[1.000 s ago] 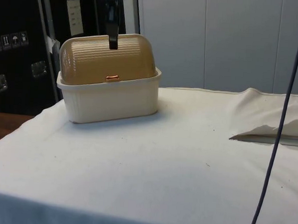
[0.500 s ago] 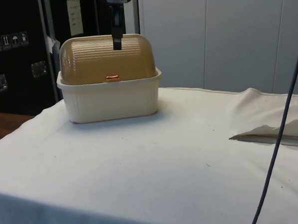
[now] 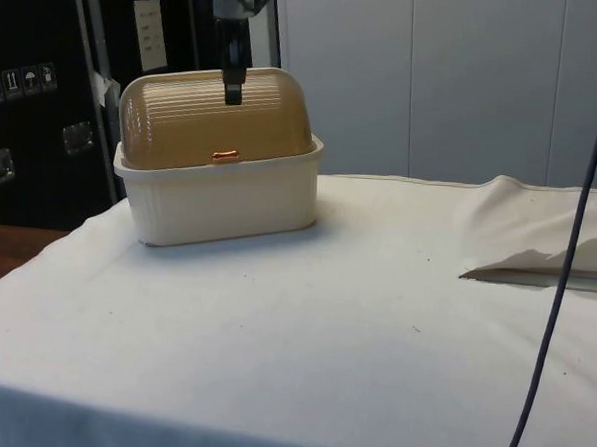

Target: Open the lid, then close it.

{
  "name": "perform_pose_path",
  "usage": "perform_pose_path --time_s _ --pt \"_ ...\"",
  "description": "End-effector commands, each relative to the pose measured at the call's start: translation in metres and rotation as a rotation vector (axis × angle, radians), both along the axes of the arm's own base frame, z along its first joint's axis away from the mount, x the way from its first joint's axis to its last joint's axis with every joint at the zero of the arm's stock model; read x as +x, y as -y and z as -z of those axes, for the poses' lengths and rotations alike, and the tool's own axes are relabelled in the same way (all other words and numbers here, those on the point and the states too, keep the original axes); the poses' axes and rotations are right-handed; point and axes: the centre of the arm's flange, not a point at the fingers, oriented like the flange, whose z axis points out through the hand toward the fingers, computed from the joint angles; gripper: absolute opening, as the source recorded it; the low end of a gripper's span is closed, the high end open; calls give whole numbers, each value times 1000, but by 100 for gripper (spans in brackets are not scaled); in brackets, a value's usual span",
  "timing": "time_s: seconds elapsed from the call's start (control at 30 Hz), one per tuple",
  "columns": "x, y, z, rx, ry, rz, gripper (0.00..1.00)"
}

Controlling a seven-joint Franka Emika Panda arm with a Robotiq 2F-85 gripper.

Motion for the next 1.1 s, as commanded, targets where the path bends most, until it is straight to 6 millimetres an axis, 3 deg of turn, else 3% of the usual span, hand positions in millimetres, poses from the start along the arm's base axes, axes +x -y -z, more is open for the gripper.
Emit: perform_pose_path --time_s 0.0,0.53,1.07 --pt "0 -2 1 -13 14 -3 0" --pt "-2 -39 29 -110 44 -32 0" --pt "-1 -44 71 -155 62 -38 0"
